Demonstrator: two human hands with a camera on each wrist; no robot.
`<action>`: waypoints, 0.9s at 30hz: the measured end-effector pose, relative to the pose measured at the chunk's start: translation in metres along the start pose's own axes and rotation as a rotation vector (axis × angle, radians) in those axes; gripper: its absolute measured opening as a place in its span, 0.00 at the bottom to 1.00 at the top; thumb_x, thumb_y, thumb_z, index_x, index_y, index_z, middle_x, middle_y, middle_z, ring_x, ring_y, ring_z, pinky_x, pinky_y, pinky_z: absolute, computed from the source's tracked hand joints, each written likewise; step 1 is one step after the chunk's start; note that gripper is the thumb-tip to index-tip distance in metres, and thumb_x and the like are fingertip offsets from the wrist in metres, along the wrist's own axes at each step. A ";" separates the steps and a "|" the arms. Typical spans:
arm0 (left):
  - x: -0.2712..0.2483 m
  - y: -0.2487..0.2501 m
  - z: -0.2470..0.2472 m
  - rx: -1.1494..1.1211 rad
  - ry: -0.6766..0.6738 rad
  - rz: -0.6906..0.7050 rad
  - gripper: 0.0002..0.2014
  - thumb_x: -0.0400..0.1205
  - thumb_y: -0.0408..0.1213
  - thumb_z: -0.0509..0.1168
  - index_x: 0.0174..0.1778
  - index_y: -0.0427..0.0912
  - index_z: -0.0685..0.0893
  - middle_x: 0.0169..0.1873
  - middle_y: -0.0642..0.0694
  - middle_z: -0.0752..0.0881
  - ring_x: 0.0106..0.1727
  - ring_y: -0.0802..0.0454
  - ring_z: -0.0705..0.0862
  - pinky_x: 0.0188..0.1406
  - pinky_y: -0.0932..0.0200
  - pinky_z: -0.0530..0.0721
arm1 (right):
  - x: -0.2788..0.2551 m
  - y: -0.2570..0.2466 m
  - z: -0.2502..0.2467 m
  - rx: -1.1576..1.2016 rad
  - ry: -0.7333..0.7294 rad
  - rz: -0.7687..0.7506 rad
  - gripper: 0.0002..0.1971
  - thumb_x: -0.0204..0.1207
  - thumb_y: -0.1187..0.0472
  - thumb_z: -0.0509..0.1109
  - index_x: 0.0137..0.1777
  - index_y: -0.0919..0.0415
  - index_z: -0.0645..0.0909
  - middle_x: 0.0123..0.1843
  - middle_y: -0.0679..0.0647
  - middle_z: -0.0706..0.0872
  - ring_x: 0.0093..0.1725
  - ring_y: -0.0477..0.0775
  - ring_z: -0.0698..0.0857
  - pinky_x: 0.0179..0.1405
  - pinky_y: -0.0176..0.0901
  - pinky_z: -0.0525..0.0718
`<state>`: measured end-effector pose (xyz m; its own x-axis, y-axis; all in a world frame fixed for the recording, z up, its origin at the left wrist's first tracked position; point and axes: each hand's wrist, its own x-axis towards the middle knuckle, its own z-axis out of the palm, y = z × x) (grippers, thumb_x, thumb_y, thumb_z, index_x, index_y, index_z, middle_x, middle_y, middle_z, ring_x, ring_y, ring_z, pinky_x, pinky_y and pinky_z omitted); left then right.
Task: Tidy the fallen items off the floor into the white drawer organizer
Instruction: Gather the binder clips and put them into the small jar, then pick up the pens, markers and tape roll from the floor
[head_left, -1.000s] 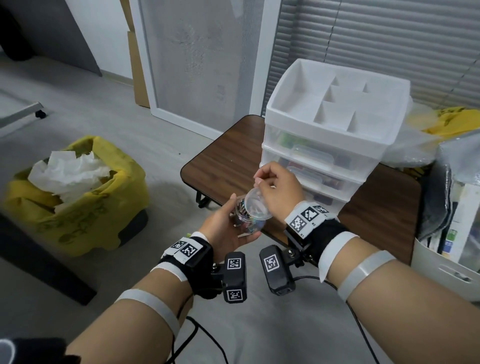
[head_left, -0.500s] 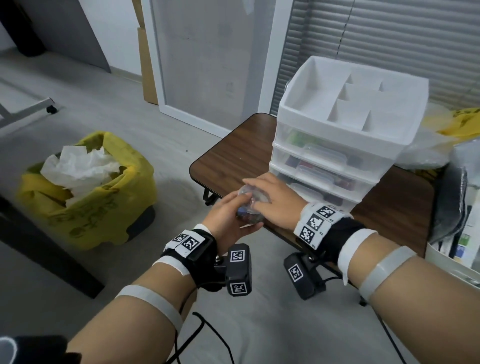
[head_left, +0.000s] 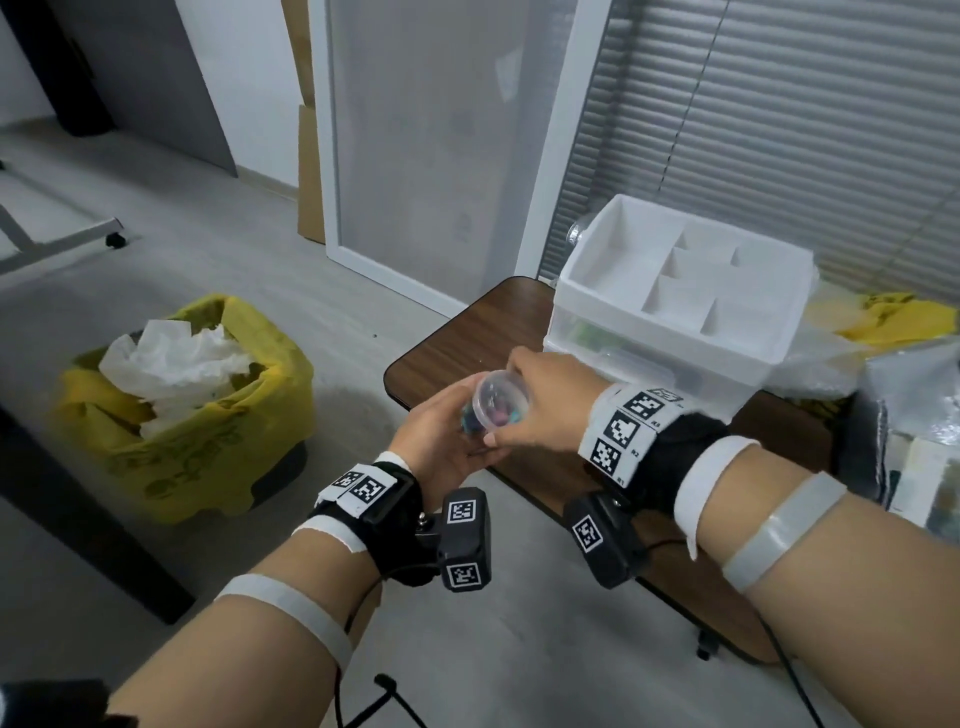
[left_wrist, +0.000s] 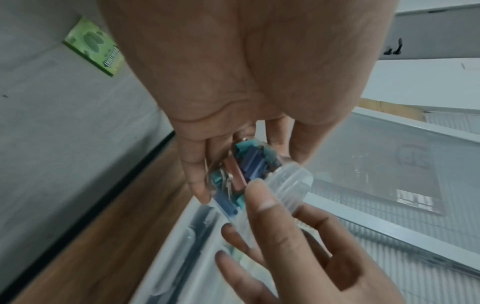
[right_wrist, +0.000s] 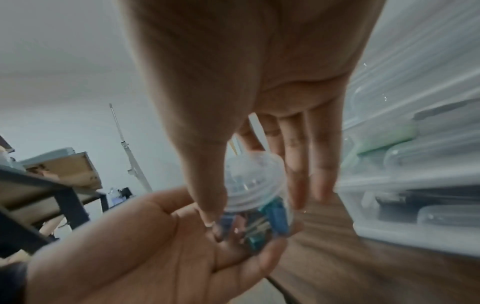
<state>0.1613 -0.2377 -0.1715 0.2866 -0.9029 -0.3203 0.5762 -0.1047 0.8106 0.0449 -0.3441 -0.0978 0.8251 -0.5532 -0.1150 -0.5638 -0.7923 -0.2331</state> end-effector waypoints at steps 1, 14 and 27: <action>-0.001 0.006 0.002 0.009 -0.024 0.016 0.17 0.82 0.43 0.64 0.66 0.48 0.86 0.66 0.35 0.85 0.56 0.43 0.84 0.54 0.48 0.84 | -0.001 0.001 -0.004 0.017 0.023 -0.015 0.35 0.56 0.28 0.76 0.54 0.51 0.73 0.46 0.48 0.85 0.46 0.53 0.85 0.47 0.50 0.85; 0.010 0.079 0.051 -0.273 -0.047 0.136 0.20 0.87 0.51 0.59 0.76 0.60 0.74 0.68 0.42 0.83 0.69 0.39 0.82 0.65 0.35 0.82 | 0.006 0.000 -0.118 0.290 0.596 0.246 0.34 0.64 0.34 0.74 0.66 0.54 0.80 0.62 0.53 0.85 0.60 0.55 0.84 0.59 0.43 0.78; 0.008 0.059 -0.042 -0.149 0.237 0.147 0.11 0.87 0.42 0.60 0.58 0.45 0.84 0.56 0.44 0.90 0.55 0.49 0.88 0.57 0.52 0.84 | 0.062 0.061 -0.113 -0.185 0.242 0.595 0.21 0.77 0.48 0.66 0.68 0.54 0.78 0.69 0.60 0.81 0.70 0.65 0.75 0.70 0.55 0.71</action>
<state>0.2297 -0.2331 -0.1469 0.5360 -0.7794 -0.3244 0.6159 0.0982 0.7816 0.0577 -0.4562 -0.0098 0.3520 -0.9345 0.0523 -0.9350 -0.3537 -0.0254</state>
